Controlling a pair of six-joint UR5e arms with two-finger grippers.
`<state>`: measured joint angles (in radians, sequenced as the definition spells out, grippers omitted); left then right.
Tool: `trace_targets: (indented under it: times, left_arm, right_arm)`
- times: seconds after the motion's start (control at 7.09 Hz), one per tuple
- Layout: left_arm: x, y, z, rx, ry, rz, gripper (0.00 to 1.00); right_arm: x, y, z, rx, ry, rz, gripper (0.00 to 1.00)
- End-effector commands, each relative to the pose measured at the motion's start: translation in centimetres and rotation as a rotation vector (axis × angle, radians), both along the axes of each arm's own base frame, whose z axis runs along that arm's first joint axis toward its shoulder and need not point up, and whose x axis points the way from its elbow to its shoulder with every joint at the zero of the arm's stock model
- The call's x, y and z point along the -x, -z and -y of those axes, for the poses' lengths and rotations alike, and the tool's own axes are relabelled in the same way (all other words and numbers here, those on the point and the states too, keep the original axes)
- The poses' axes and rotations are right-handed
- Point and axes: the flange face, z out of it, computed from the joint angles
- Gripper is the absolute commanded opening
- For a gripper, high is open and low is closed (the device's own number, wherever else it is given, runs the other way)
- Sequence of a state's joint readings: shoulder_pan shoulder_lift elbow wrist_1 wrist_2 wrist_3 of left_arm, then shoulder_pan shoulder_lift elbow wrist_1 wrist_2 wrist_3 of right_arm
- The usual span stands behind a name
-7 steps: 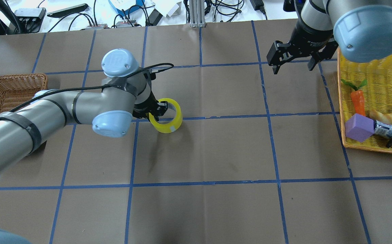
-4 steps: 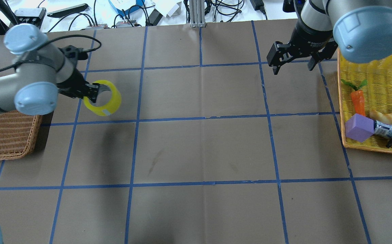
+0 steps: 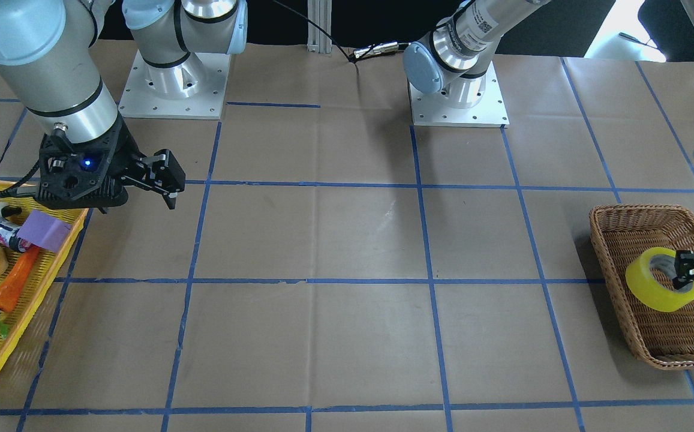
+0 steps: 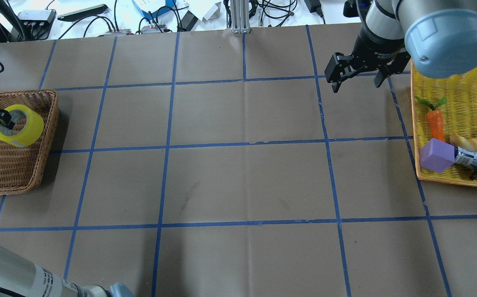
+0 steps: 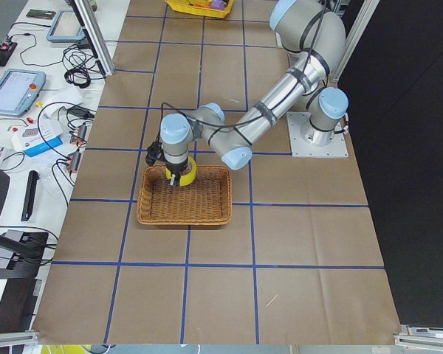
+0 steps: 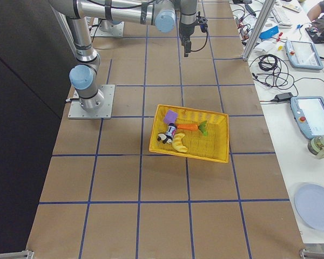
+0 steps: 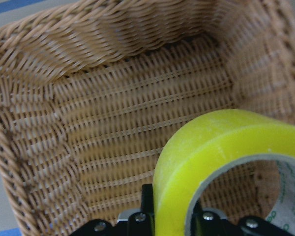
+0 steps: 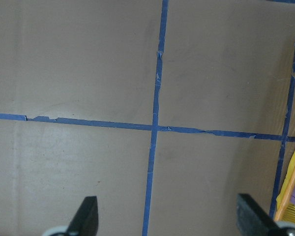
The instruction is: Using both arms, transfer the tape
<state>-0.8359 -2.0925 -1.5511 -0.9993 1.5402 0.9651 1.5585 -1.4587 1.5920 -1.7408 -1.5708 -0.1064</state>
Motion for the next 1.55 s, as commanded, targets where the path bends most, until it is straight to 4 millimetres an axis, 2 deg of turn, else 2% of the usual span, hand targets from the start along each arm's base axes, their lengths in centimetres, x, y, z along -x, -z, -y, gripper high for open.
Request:
trace_targets:
  times: [0.0,0.14,0.28,0.42,0.56,0.85,0.99,1.27,1.41]
  left_arm:
    - [-3.7,2.6,-0.6,-0.02,0.003,-0.013,0.15]
    - [-3.8,2.7,-0.5,-0.019,0.0,-0.014,0.93]
    - [-3.4,1.9,-0.4,-0.014,-0.012,-0.009,1.0]
    - [-1.8,-0.9,-0.6,-0.009,-0.017,-0.002,1.0]
    - [2.3,-4.9,-0.7,-0.045,-0.037,-0.039,1.0]
    - [16.5,-13.1,-0.8,-0.146,-0.244,-0.094,1.0]
    - [24.5,-16.8,-1.3,-0.149,-0.352,-0.084,1.0]
    - [41.1,-21.5,-4.6,-0.12,-0.424,-0.071,1.0]
    - [47.1,-22.9,-6.6,-0.087,-0.377,-0.062,1.0]
  right_arm:
    - [0.0,0.0,0.0,-0.001,-0.001,0.0,1.0]
    - [0.0,0.1,-0.1,-0.004,0.001,0.0,1.0]
    - [0.0,0.1,-0.1,-0.005,0.001,0.0,1.0]
    - [0.0,0.1,-0.1,-0.005,0.001,0.0,1.0]
    - [0.0,0.2,-0.1,-0.005,0.002,0.0,1.0]
    - [-0.1,0.0,-0.1,-0.001,0.011,0.001,1.0]
    - [-0.3,-0.2,-0.2,0.002,0.008,0.002,1.0]
    - [-0.3,0.2,-0.2,-0.008,-0.001,0.0,1.0]
    - [-0.2,0.3,-0.2,-0.009,0.001,0.0,1.0]
